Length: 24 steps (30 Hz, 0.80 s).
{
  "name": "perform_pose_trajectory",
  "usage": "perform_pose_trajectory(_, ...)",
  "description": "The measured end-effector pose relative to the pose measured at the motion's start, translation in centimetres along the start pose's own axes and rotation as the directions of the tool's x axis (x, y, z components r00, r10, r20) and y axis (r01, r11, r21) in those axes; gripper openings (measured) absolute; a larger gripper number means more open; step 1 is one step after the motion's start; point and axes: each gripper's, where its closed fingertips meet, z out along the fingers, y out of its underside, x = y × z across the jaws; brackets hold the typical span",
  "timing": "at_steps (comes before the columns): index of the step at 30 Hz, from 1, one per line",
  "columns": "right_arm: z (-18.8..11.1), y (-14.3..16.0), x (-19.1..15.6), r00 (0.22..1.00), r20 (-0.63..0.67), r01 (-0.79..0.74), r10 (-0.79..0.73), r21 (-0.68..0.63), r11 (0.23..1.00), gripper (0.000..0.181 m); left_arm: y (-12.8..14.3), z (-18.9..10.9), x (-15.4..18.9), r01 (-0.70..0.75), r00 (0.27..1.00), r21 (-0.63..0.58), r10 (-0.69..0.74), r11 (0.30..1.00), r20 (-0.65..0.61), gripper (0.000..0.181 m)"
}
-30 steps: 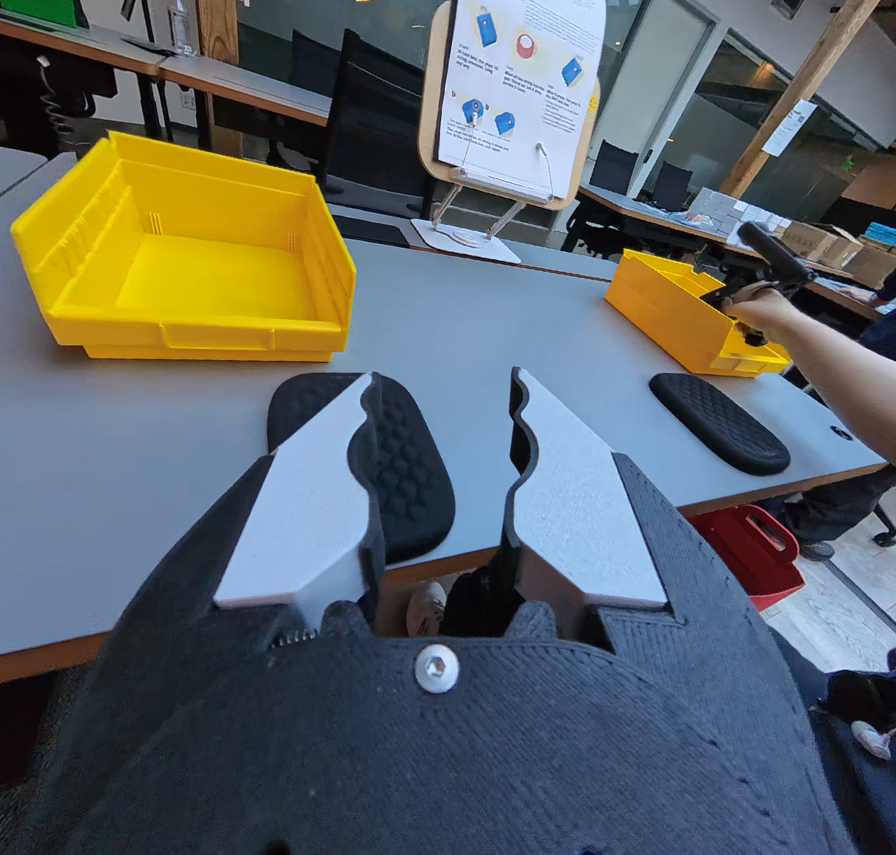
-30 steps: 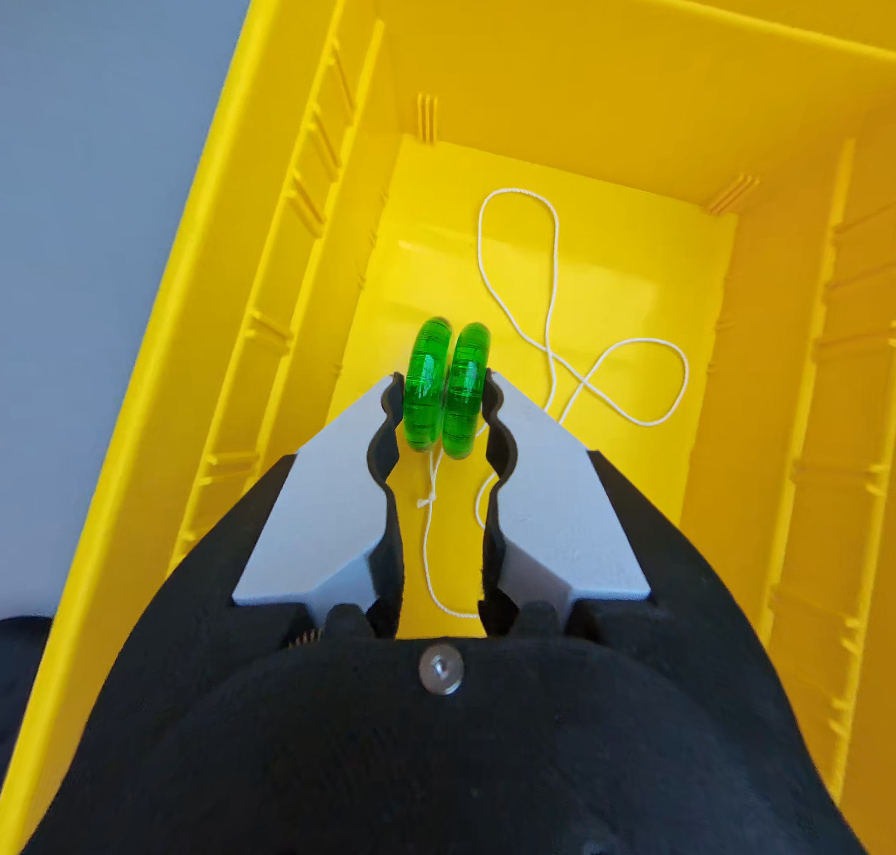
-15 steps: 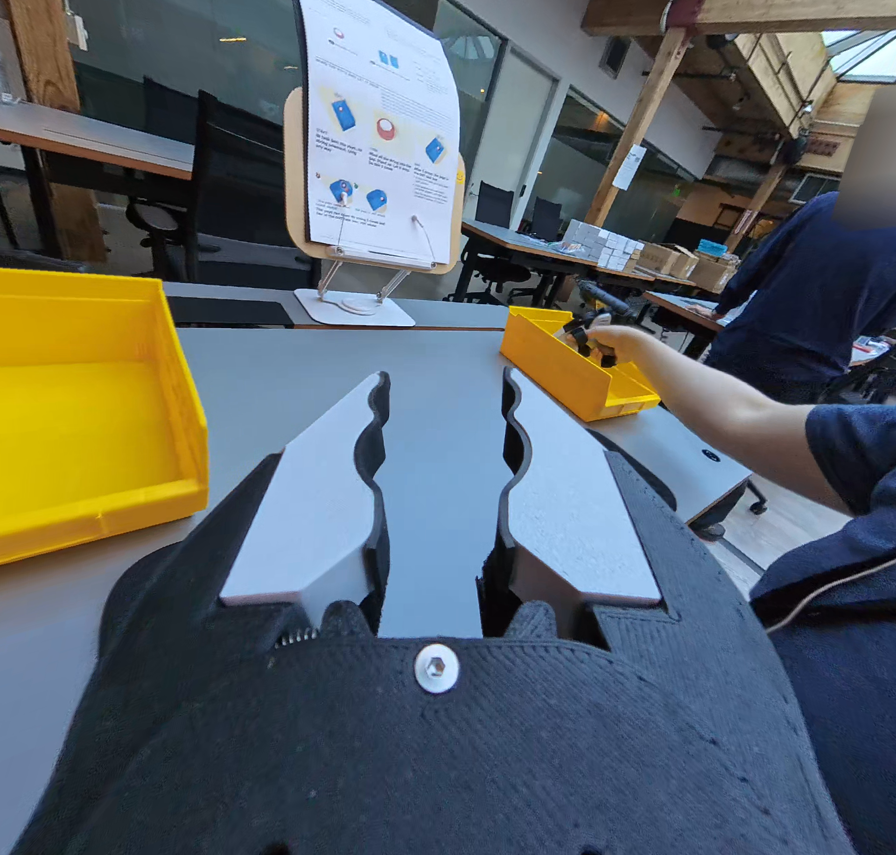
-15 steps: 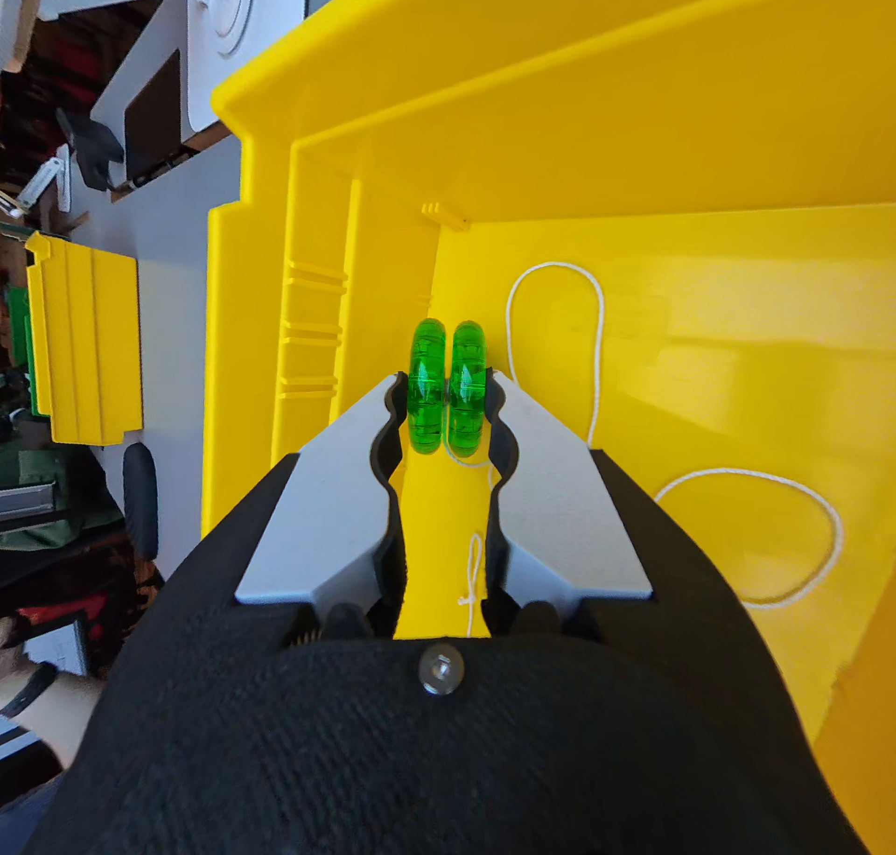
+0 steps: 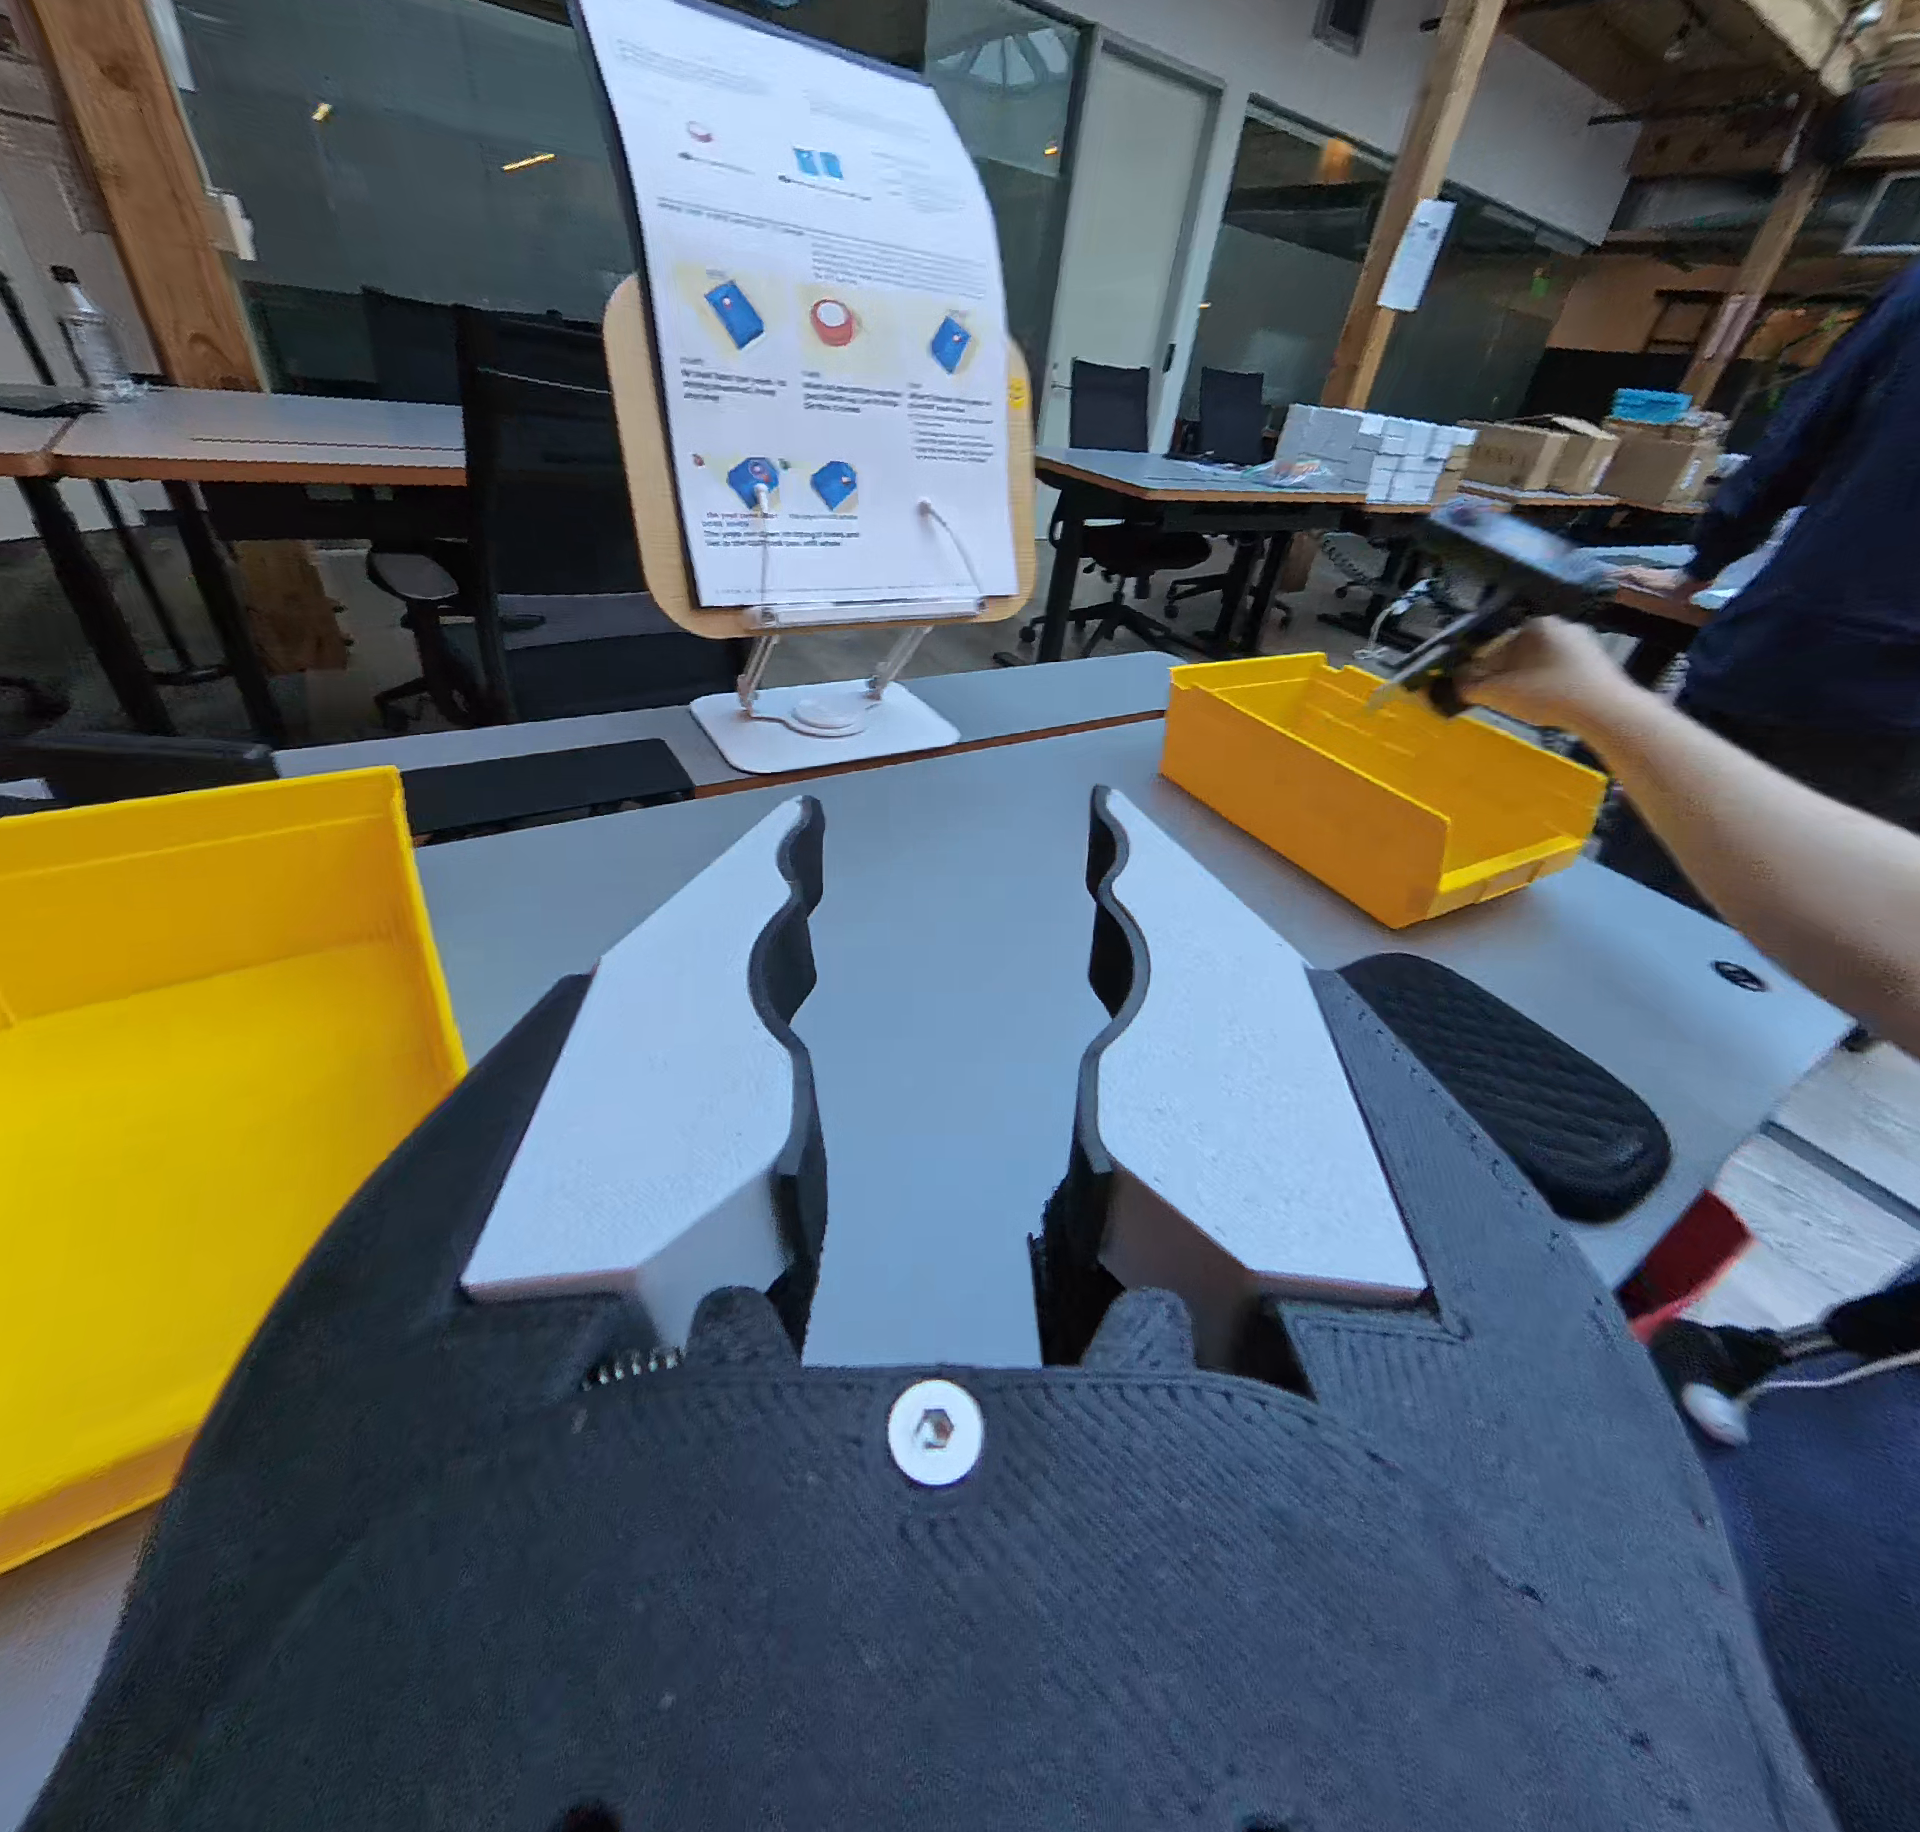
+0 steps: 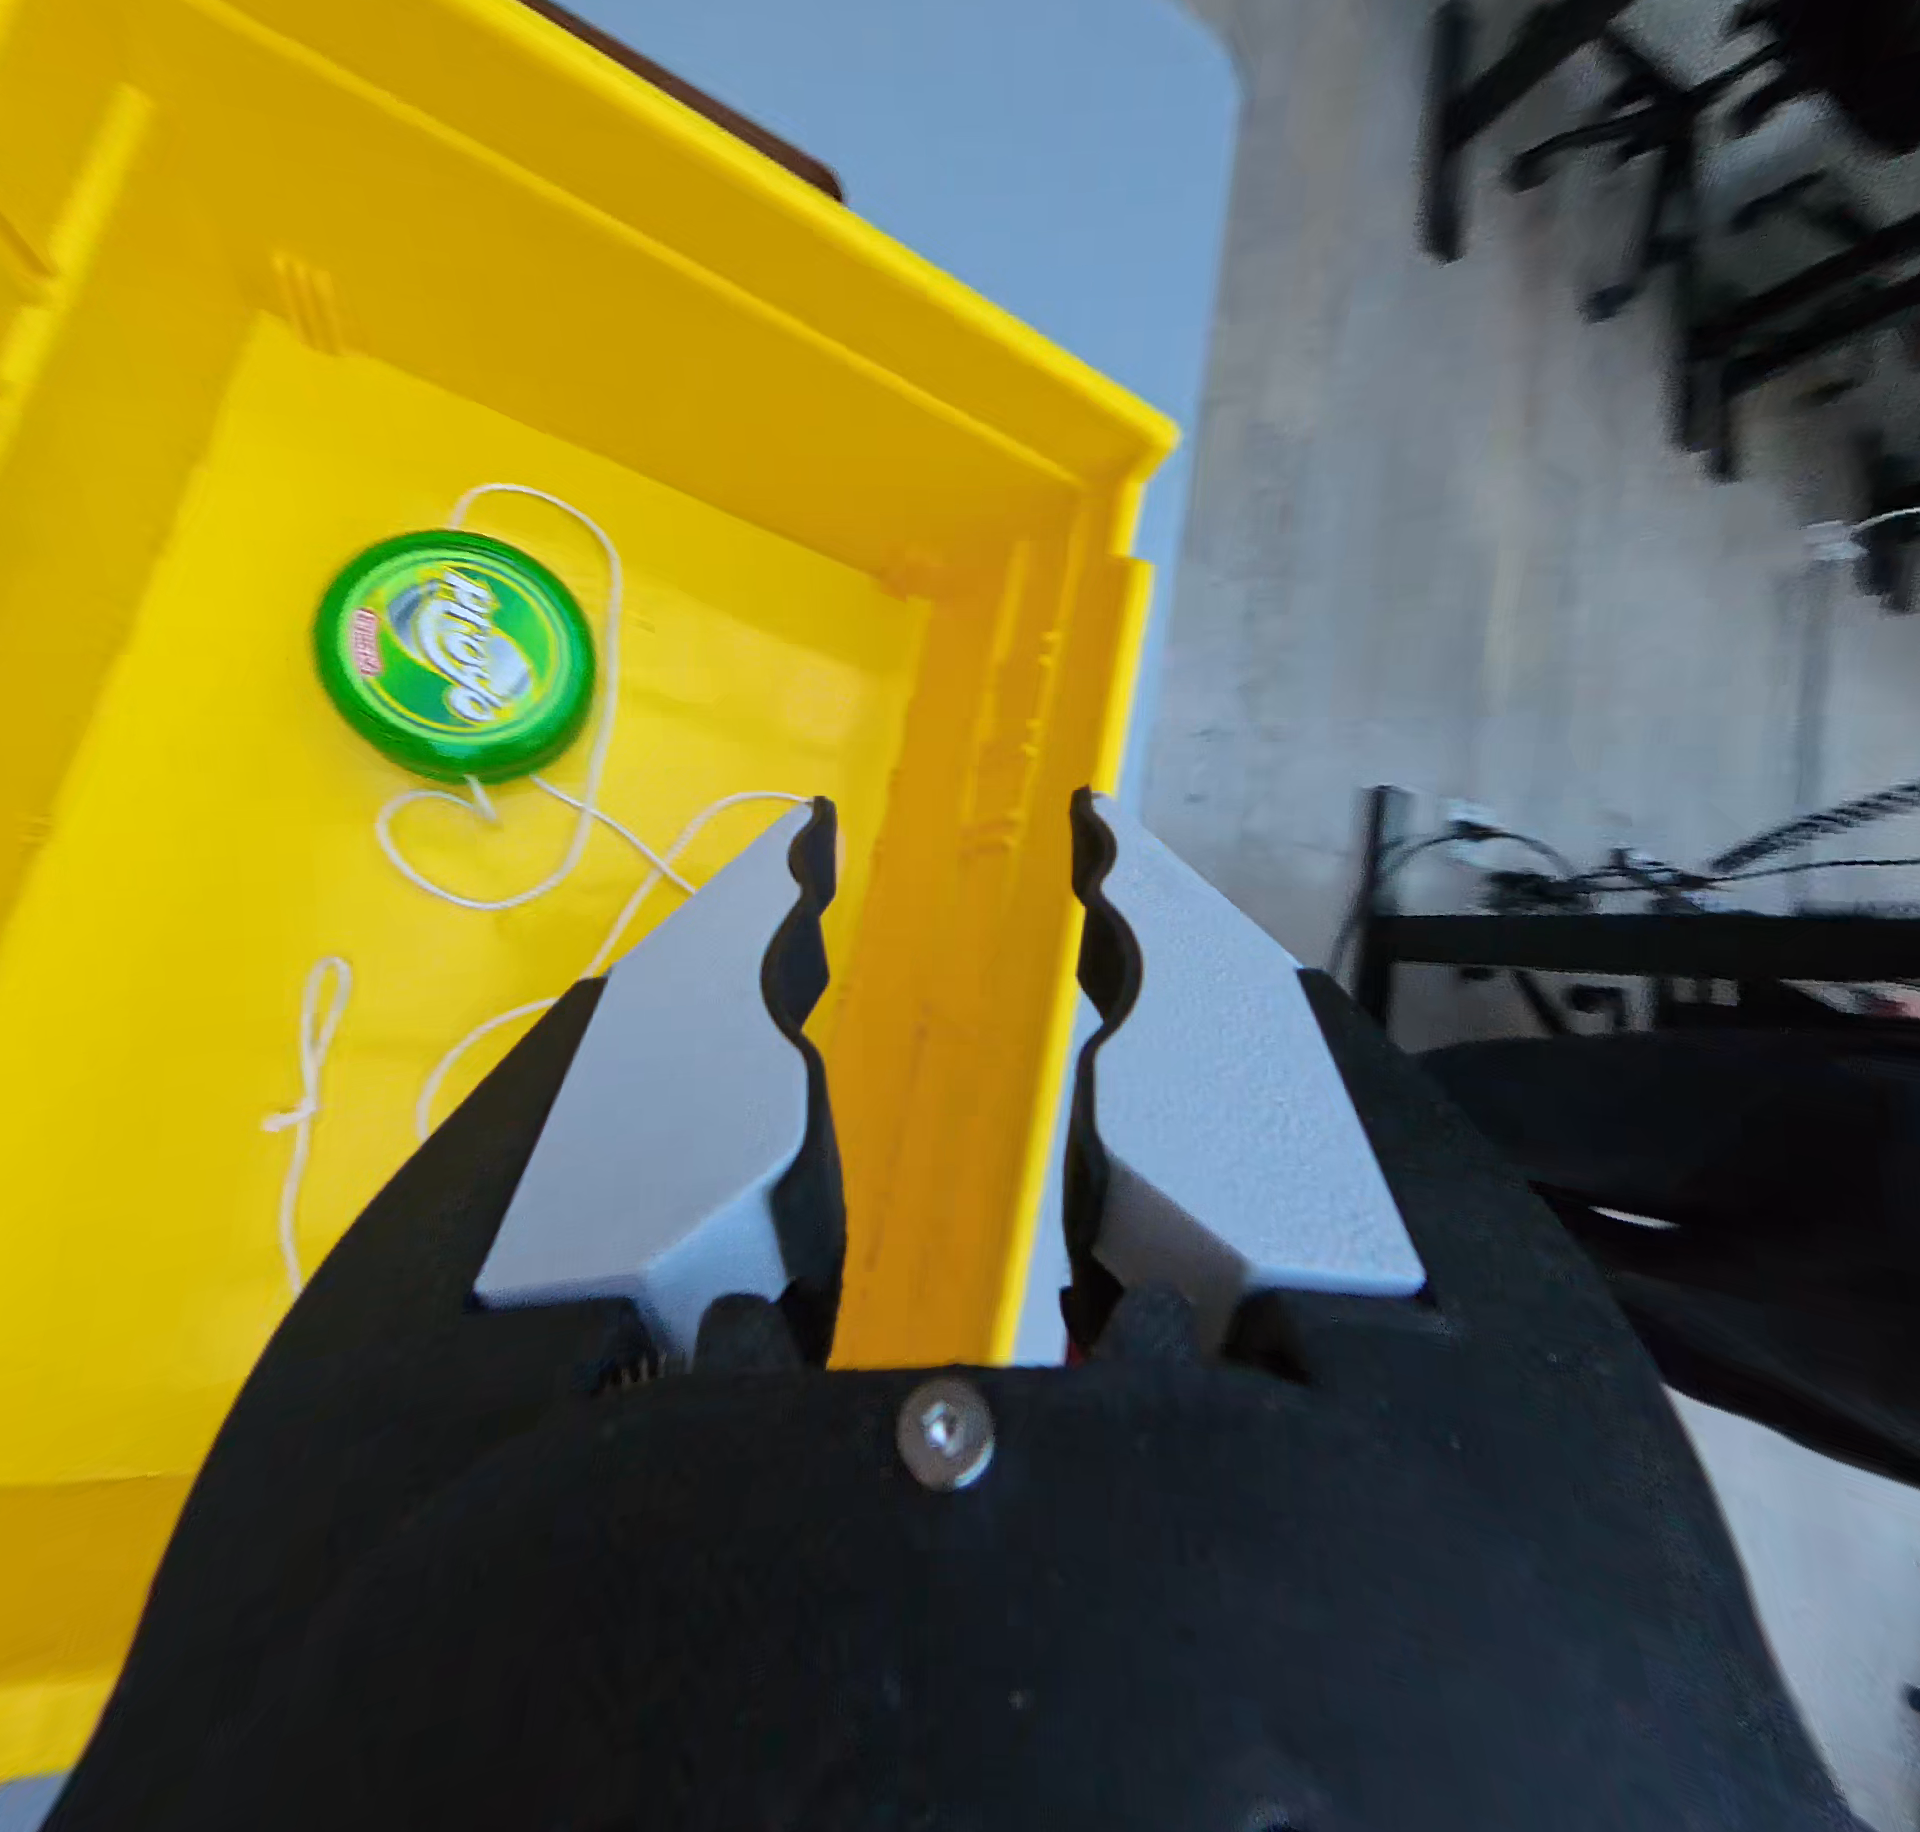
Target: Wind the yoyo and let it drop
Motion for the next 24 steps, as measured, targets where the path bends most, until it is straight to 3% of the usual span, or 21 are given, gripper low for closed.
perform_pose_trajectory(1,-1.0,0.2,0.9,0.998,-0.057,0.016,-0.015,0.013,1.0,0.048,0.4,0.4,-1.2,-0.018,0.998,-0.013,0.018,1.0,0.054,0.052)
perform_pose_trajectory(6,-4.1,2.5,3.0,0.989,-0.107,-0.091,0.099,0.08,0.993,0.073,3.3,1.8,-9.7,-0.11,0.921,-0.206,0.178,0.972,0.347,0.07)
perform_pose_trajectory(8,-4.2,4.0,3.4,0.986,-0.087,-0.134,0.142,0.082,0.988,0.073,3.9,2.5,-12.1,-0.083,0.915,-0.268,0.179,0.96,0.361,0.075)
perform_pose_trajectory(12,-2.9,7.2,2.1,0.978,0.059,-0.199,0.2,-0.036,0.979,0.074,2.6,3.1,-17.2,-0.09,0.9,-0.287,0.201,0.954,0.386,0.081)
perform_pose_trajectory(15,-1.8,9.4,1.6,0.961,0.121,-0.232,0.25,-0.144,0.962,0.073,3.5,2.3,-22.9,-0.083,0.839,-0.437,0.299,0.896,0.455,0.094)
perform_pose_trajectory(21,-0.4,10.7,0.4,0.924,0.224,-0.258,0.308,-0.227,0.939,0.052,6.7,1.9,-30.0,0.047,0.84,-0.573,0.278,0.818,0.466,0.088)
perform_pose_trajectory(24,-0.2,11.2,-0.6,0.898,0.284,-0.255,0.336,-0.286,0.923,0.04,9.0,0.8,-32.3,0.106,0.83,-0.669,0.305,0.736,0.468,0.088)
